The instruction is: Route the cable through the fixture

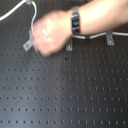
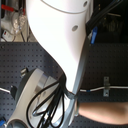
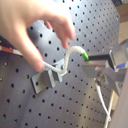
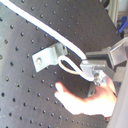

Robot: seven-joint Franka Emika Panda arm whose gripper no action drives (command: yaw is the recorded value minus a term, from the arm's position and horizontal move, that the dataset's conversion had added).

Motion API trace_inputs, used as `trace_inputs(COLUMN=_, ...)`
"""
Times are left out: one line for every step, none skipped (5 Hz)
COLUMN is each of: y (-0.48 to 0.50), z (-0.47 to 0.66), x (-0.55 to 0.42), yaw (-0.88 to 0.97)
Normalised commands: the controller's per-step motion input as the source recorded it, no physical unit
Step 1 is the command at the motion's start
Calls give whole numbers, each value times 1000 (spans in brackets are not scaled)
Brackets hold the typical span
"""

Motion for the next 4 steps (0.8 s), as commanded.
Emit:
trace_inputs(y=26, z=0, x=10, yaw=0)
trace_inputs(y=445, z=78, x=-246, yaw=134)
trace_inputs(y=549, z=72, x=-168, yaw=277)
trace_inputs(y=395, z=-3, x=135, yaw=286)
